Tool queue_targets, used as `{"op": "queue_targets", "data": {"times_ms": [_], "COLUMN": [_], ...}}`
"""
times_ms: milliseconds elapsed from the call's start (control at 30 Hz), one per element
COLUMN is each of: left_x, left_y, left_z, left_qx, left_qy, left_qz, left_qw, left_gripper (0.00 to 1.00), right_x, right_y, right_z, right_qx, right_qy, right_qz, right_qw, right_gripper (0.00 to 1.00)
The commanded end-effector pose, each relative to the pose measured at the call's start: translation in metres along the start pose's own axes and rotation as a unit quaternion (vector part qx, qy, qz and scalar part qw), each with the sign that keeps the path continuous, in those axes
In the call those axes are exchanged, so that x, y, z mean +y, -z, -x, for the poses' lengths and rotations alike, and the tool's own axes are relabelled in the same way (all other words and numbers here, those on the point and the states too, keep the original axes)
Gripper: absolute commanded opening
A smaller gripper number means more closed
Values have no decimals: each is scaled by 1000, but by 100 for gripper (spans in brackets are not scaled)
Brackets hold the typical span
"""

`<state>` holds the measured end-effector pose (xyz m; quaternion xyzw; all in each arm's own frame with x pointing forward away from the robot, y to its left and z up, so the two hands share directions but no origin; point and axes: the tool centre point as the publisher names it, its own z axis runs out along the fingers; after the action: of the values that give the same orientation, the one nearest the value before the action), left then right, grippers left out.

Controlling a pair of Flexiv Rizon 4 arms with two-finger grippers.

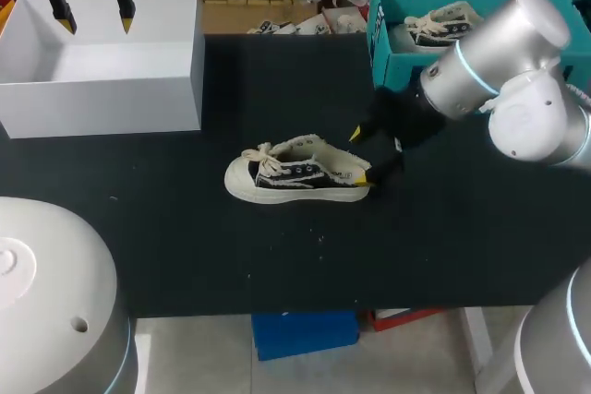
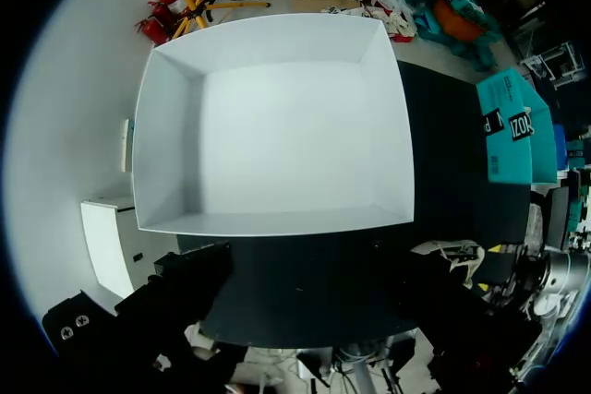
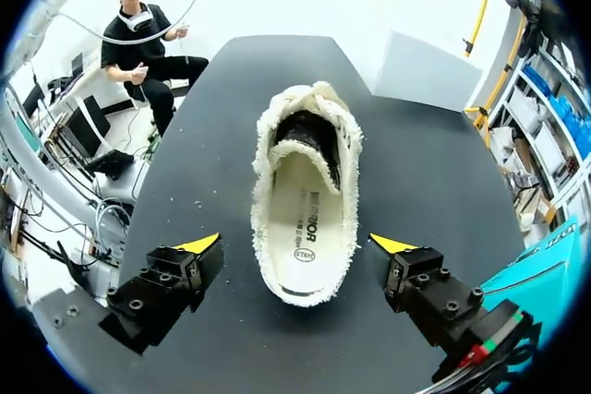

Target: Take the shoe out of the shoebox, open the shoe tongue, remove and reinsert the insole, then place the shoe into the shoebox

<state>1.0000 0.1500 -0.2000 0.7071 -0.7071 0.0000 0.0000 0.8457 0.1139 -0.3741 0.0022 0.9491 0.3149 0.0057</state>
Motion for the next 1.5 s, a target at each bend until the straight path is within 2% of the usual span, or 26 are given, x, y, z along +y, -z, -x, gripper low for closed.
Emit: {"op": "queue_targets", "data": {"times_ms": [33,300,433,533,700,967,1500], "left_x": [0,0,0,0,0,0,0], "left_y": [0,0,0,0,0,0,0], "left_z": [0,0,0,0,0,0,0], "left_qx": [0,0,0,0,0,0,0], "left_qy": [0,0,0,0,0,0,0], "left_qz": [0,0,0,0,0,0,0], "left_qw": [1000,1000,1000,1000,1000,1000,1000], "left_gripper": [100,100,100,100,100,100,100], "right_x": [-5,-5,-16,-21,-25,-25,-21], "right_y": [-2,-2,-7,-11,-17,-34,-65], "right_z": [6,6,6,8,12,14,9], "right_qx": [8,8,-18,-32,-26,-13,1], "right_qy": [1,1,2,-4,-8,-12,-23], "right_qz": [23,23,30,50,65,114,152], "right_qw": [1000,1000,999,998,998,993,988], "right_gripper": [100,100,100,100,100,100,100]}}
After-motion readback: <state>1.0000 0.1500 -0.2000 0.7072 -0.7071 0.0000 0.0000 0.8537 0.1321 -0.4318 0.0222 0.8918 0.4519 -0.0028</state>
